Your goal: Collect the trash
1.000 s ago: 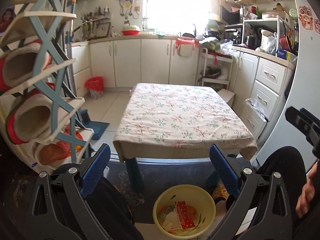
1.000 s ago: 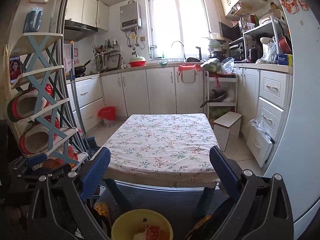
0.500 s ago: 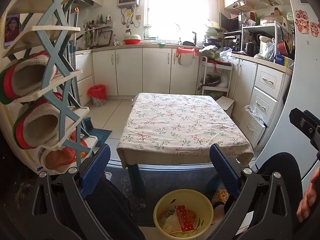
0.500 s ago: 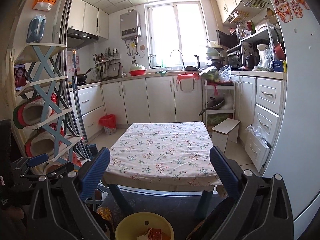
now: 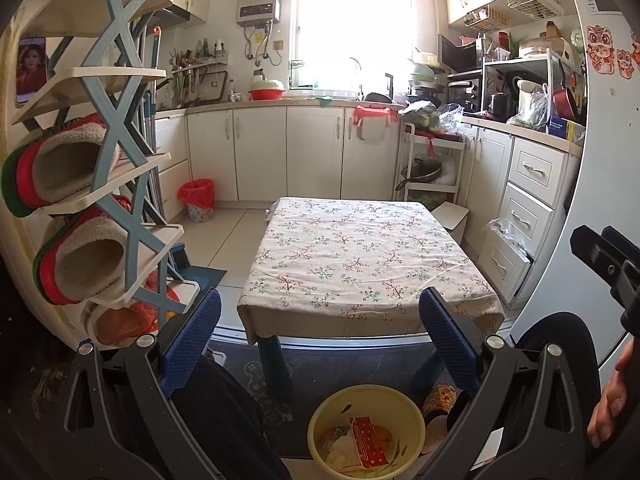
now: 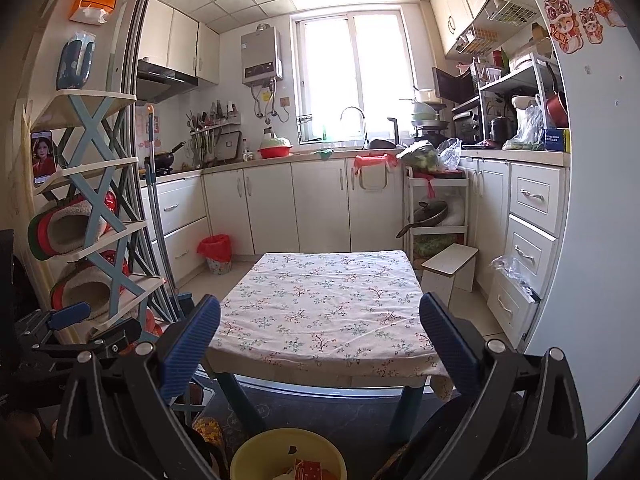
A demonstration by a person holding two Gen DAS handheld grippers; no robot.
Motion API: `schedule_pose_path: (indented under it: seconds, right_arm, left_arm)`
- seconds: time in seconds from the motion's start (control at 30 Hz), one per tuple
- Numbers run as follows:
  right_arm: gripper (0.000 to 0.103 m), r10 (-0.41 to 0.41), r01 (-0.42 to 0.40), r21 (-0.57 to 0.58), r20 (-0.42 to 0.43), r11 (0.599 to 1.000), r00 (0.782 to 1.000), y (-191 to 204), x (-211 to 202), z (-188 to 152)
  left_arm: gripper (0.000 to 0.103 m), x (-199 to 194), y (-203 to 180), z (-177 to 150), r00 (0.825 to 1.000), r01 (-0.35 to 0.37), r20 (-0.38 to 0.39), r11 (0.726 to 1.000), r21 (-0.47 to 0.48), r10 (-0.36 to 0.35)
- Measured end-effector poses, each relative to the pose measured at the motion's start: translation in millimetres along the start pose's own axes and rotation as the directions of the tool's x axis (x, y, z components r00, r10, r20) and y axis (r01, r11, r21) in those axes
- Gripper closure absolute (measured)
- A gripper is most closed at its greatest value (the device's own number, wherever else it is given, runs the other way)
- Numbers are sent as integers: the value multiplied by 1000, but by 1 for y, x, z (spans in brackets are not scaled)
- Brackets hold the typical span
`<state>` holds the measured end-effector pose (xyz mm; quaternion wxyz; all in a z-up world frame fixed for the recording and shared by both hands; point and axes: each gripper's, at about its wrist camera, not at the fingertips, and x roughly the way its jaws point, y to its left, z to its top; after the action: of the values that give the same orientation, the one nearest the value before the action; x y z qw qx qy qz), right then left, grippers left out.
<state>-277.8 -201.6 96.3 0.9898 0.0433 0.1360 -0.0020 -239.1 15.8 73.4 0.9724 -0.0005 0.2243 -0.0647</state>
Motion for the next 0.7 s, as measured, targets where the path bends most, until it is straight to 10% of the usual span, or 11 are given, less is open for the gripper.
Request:
schedule_pose_path:
  seconds: [0.7]
  right_arm:
    - [7, 5, -5, -2, 5, 1000, 1000, -1, -2, 3]
  left_arm:
    - [8, -5, -3, 2, 1000, -11, 4, 1000, 8, 11]
